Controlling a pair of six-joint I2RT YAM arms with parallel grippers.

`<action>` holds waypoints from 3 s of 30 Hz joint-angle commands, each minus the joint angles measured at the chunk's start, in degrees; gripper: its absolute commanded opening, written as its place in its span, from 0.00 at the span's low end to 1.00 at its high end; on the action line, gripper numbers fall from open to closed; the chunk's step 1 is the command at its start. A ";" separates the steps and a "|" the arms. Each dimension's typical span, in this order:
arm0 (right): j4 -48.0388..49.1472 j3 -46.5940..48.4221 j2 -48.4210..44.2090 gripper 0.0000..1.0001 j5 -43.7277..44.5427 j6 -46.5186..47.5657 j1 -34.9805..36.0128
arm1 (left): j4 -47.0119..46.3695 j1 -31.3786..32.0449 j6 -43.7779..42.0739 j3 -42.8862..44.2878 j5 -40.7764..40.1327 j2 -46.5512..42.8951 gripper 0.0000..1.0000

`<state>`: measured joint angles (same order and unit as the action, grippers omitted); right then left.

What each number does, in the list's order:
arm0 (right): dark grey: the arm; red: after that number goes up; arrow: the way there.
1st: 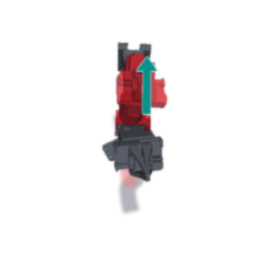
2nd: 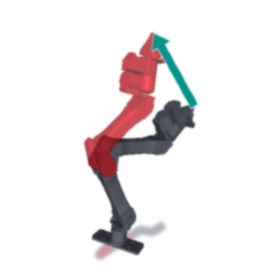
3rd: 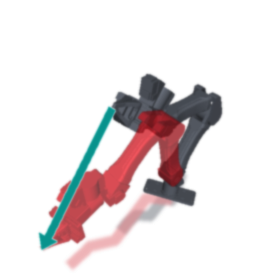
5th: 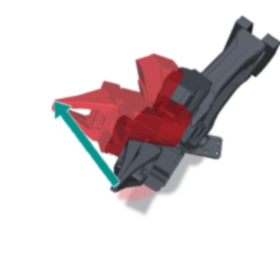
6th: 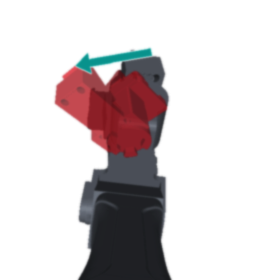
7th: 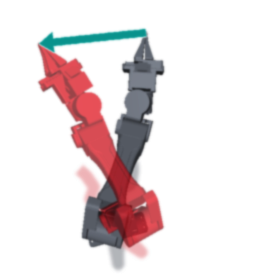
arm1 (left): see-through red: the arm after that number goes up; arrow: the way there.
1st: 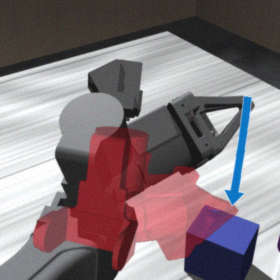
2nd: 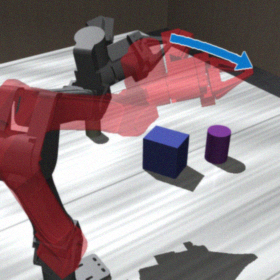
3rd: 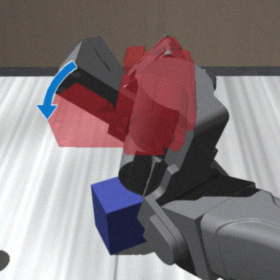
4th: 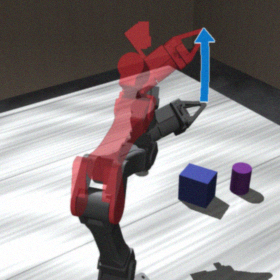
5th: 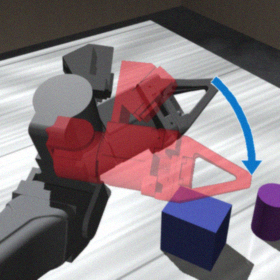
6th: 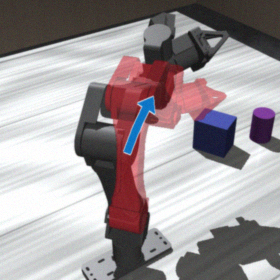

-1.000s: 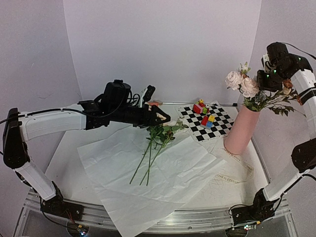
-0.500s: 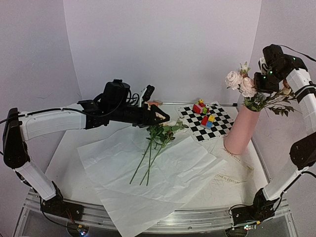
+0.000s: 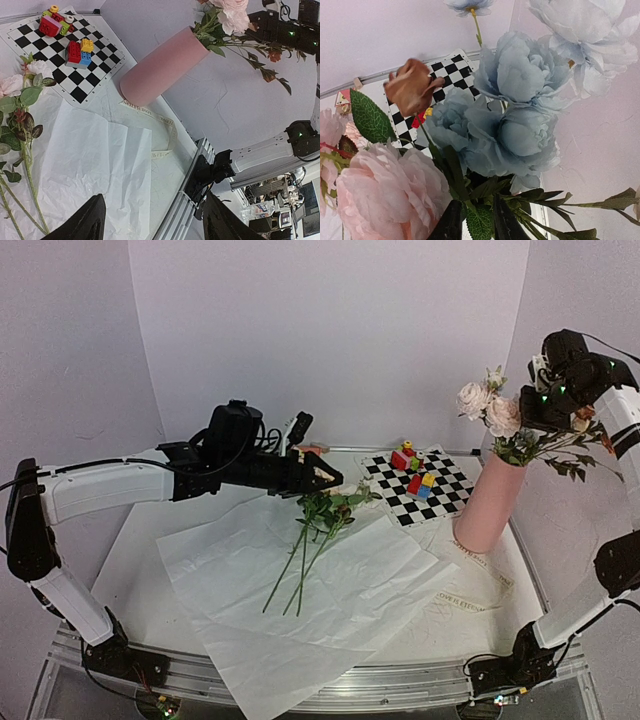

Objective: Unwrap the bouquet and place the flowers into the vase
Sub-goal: Pick up the fake flower from the vase.

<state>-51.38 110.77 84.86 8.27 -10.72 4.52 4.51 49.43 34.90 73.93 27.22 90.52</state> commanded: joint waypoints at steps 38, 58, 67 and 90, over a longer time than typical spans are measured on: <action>-1.87 -7.10 -1.65 0.23 0.17 1.30 -0.17 | -0.25 -0.38 0.00 1.75 0.91 -1.21 0.68; 6.84 -12.48 -2.86 0.27 3.87 4.83 -0.18 | -0.27 -0.37 -0.09 2.66 1.15 -0.85 0.68; 8.13 -14.05 -4.35 0.07 3.75 4.97 -0.19 | -0.23 -0.36 0.00 3.50 1.70 -0.07 0.68; 14.14 -12.12 -11.68 0.01 1.02 4.54 -0.19 | -0.21 -0.36 0.44 3.76 1.85 0.35 0.68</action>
<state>-38.84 96.70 72.27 9.63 -5.98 4.51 4.51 49.39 34.98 74.98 28.47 91.26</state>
